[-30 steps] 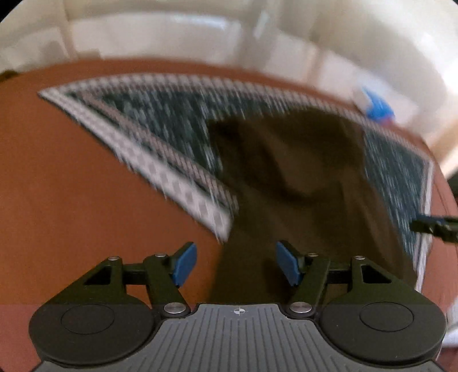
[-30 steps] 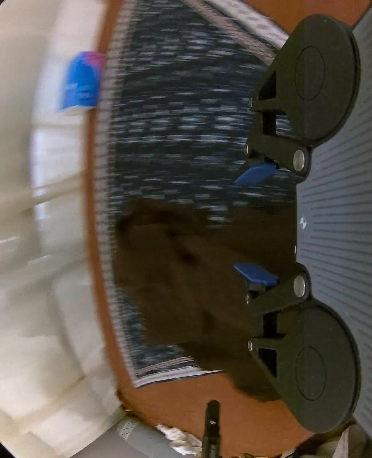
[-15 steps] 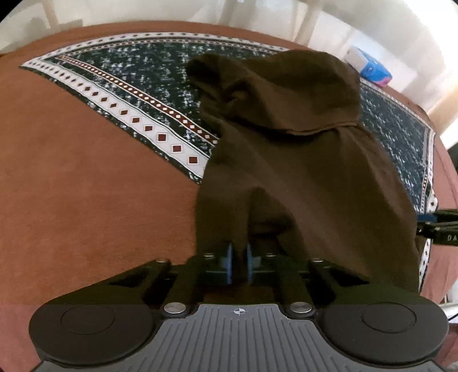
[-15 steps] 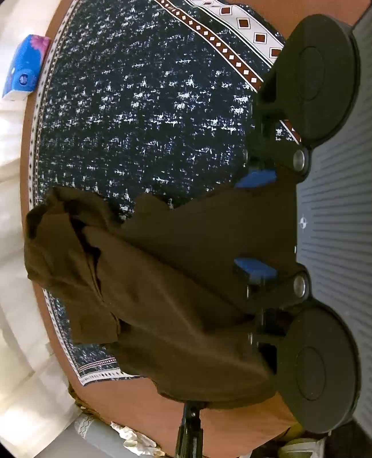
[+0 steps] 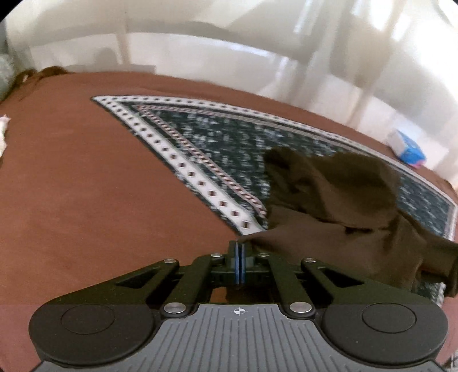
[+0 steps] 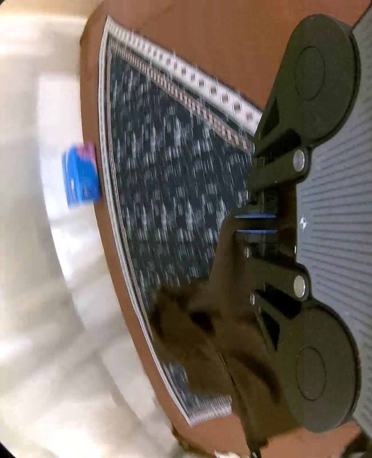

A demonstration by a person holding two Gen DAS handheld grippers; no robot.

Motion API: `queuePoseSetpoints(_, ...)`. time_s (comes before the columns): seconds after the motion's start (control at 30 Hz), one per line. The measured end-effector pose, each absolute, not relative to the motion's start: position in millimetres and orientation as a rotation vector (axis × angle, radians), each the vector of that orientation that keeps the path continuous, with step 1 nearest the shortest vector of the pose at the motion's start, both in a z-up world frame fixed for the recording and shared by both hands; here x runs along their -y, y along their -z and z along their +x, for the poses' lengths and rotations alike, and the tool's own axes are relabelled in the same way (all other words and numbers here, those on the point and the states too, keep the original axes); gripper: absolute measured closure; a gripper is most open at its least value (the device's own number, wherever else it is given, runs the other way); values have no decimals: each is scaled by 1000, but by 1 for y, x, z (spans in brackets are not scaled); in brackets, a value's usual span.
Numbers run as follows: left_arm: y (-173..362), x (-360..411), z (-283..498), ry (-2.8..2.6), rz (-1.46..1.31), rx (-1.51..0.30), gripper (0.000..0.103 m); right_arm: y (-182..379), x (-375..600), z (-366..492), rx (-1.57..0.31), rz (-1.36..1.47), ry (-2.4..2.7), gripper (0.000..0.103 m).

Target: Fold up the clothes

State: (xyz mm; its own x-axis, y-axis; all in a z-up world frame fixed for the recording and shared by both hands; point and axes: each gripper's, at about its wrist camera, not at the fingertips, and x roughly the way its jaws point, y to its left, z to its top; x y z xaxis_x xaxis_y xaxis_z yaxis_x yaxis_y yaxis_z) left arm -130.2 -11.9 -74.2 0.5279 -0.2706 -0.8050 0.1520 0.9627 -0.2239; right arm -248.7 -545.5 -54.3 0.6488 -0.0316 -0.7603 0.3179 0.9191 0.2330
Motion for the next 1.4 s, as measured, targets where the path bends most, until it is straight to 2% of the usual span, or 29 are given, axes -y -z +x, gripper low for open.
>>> queuePoseSetpoints(0.37, 62, 21, -106, 267, -95, -932, 103, 53, 608, -246, -731, 303, 504, 94)
queuePoseSetpoints(0.4, 67, 28, -105, 272, -70, -944, 103, 62, 612, -241, -774, 311, 511, 90)
queuePoseSetpoints(0.43, 73, 34, -104, 269, -41, -957, 98, 72, 614, -237, -818, 315, 516, 90)
queuePoseSetpoints(0.47, 77, 37, -104, 261, -19, -967, 77, 81, 613, -234, -864, 301, 514, 82)
queuePoseSetpoints(0.5, 81, 39, -105, 251, -2, -976, 74, 89, 610, -232, -906, 286, 511, 73)
queuePoseSetpoints(0.57, 81, 36, -110, 238, 8, -982, 59, 89, 597, -240, -900, 229, 509, 62)
queuePoseSetpoints(0.6, 79, 33, -113, 240, 3, -981, 57, 86, 590, -246, -881, 197, 513, 50)
queuePoseSetpoints(0.63, 75, 30, -118, 238, -1, -977, 52, 82, 582, -253, -860, 168, 515, 45)
queuePoseSetpoints(0.83, 53, 35, -148, 351, -39, -971, 47, 48, 525, -297, -741, 178, 347, 31)
queuePoseSetpoints(1.1, 45, 191, -147, 763, 75, -948, 42, 84, 477, -316, -840, 230, 127, 31)
queuePoseSetpoints(1.27, 63, 293, -157, 1011, 210, -995, 41, 87, 480, -325, -829, 282, 150, 31)
queuePoseSetpoints(1.4, 86, 345, -180, 1093, 384, -1025, 41, 90, 478, -348, -839, 351, 178, 30)
